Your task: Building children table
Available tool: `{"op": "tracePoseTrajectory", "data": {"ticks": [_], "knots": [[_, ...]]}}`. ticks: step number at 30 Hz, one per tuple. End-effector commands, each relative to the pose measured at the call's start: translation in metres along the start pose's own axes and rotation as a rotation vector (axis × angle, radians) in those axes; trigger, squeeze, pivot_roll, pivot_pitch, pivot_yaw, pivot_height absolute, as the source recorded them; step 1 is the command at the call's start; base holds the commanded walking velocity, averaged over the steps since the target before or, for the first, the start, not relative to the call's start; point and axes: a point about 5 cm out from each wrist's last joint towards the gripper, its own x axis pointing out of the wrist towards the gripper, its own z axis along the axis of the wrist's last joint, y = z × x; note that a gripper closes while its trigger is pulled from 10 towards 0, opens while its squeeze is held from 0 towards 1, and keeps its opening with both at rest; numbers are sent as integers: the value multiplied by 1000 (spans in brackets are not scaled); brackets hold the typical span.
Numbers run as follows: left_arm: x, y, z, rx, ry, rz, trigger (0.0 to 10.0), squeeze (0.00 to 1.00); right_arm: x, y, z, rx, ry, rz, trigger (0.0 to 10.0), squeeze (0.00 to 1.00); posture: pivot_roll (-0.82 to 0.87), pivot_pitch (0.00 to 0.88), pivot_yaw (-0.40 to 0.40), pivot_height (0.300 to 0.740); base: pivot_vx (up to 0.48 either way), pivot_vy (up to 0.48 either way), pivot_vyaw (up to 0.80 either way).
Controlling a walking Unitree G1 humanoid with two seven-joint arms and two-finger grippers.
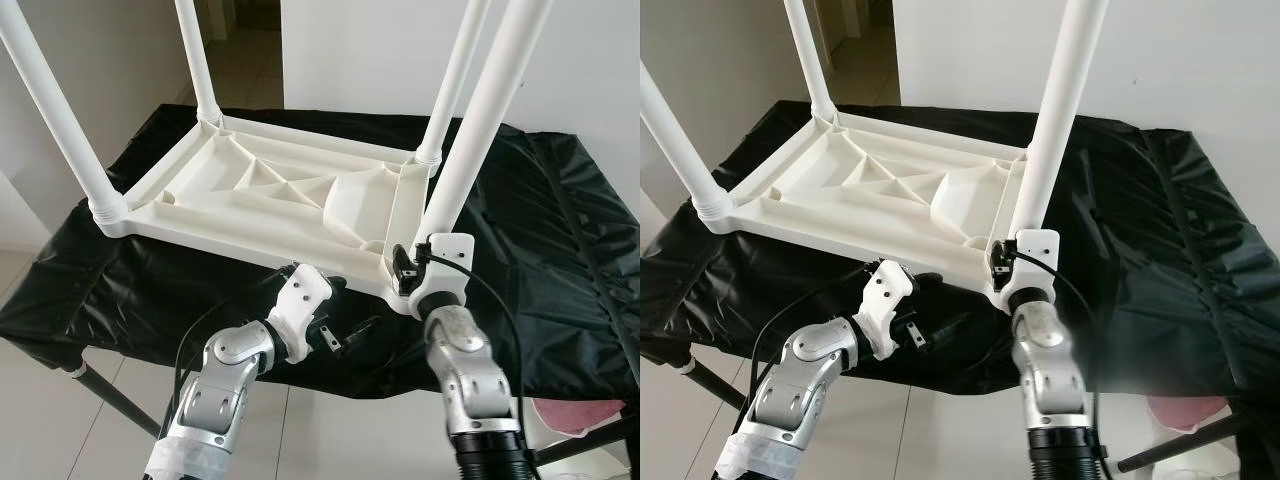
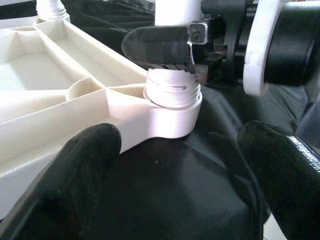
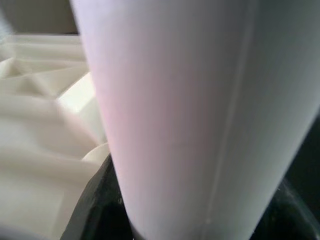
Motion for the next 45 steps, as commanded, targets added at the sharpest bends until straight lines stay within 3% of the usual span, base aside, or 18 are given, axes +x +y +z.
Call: {"op": "tracePoseTrajectory", "data": {"ticks": [1,7,8,22,23,36,45], "knots": [[-1,5,-1,-10,5,126,10000,0,-2,6,-8,74,52,-15,10000,0,-59,75,3,740,0,0,0],[2,5,0,-11,-3,131,10000,0,-3,6,-7,52,67,-5,10000,0,-62,64,-5,740,0,0,0],[2,5,0,-11,-6,133,10000,0,-3,9,-6,55,65,6,10000,1000,-62,64,-5,740,0,0,0],[2,3,0,-12,-6,134,10000,0,2,10,2,38,16,59,10000,1000,-61,62,-13,740,0,0,0],[2,3,-1,-12,-5,135,10000,0,3,9,2,37,15,72,10000,0,-61,59,-13,740,0,0,0],[1,6,-5,-11,2,164,10000,0,4,-4,-1,-12,-2,131,10000,0,-61,52,-28,740,0,0,0],[-12,10,-9,-34,12,227,10000,0,15,-24,1,15,-25,244,10000,0,-56,59,-27,740,0,0,0]]}}
